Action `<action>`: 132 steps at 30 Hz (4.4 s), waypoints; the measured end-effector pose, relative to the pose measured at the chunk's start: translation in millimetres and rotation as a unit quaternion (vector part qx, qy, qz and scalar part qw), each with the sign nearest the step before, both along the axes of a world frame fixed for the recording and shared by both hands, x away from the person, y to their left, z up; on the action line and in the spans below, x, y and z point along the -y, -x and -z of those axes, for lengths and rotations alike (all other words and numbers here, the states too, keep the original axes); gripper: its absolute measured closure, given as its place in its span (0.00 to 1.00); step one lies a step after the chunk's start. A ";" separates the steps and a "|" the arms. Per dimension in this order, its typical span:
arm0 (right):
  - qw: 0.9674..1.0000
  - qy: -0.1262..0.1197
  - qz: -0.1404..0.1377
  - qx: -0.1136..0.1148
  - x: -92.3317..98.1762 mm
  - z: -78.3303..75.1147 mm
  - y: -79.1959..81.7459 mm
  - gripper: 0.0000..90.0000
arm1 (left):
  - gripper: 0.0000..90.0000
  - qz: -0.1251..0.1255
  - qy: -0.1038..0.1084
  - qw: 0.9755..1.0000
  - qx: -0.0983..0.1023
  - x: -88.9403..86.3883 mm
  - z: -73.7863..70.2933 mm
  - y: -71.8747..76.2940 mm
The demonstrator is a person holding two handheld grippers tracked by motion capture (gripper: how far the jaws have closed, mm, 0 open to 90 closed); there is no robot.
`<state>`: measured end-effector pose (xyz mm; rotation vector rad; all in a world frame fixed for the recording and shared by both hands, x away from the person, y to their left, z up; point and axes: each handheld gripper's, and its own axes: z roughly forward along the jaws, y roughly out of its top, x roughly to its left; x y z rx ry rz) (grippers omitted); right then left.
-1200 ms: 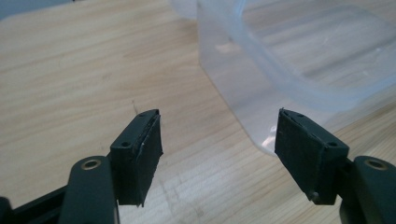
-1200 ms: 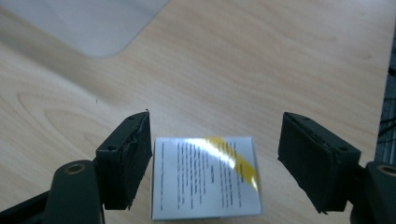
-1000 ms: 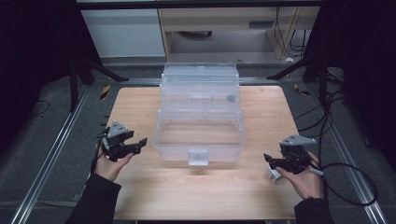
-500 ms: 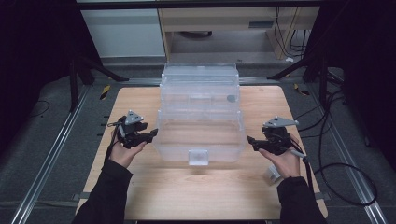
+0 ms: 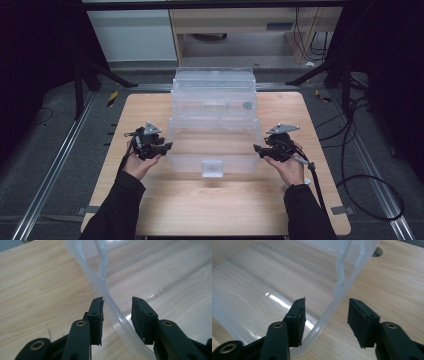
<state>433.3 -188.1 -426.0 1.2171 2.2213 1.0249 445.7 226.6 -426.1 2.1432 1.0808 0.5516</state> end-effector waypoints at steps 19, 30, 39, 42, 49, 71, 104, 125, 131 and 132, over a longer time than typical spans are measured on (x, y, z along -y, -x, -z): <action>1.000 0.020 0.001 -0.005 -8.9 -1.5 6.0 0.66 | 0.70 -0.022 -0.017 1.000 -0.010 5.3 -3.1 17.0; 0.999 0.032 -0.004 0.003 -13.0 -1.4 10.6 0.65 | 0.66 -0.011 0.011 1.000 -0.014 -4.6 -1.9 24.3; 0.999 -0.007 0.017 0.034 2.8 -16.9 15.2 0.39 | 0.49 -0.007 0.019 0.999 0.033 -19.2 -21.0 27.7; 0.999 -0.018 0.027 0.042 12.7 -22.6 18.6 0.34 | 0.47 -0.003 0.039 0.998 0.041 -26.3 -26.9 27.3; 0.998 -0.017 0.038 0.050 35.2 -24.0 24.8 0.28 | 0.46 0.015 0.059 0.997 0.050 -34.2 -33.2 28.0; 0.998 0.007 0.056 0.029 79.2 1.1 38.5 0.25 | 0.47 0.139 0.046 0.988 0.057 -1.0 -73.9 8.8; 0.998 0.026 0.043 0.028 80.2 5.5 34.2 0.24 | 0.54 0.261 -0.023 0.965 0.020 67.6 -92.4 -39.0; 0.998 0.033 0.038 0.025 79.2 7.5 31.9 0.25 | 0.59 0.310 -0.081 0.947 -0.012 106.5 -94.5 -59.8; 0.998 0.038 0.036 0.025 79.2 8.2 31.5 0.25 | 0.61 0.315 -0.106 0.943 -0.029 113.1 -90.2 -65.5; 0.998 0.036 0.036 0.023 78.7 8.4 31.6 0.25 | 0.61 0.317 -0.107 0.942 -0.031 113.8 -89.7 -66.1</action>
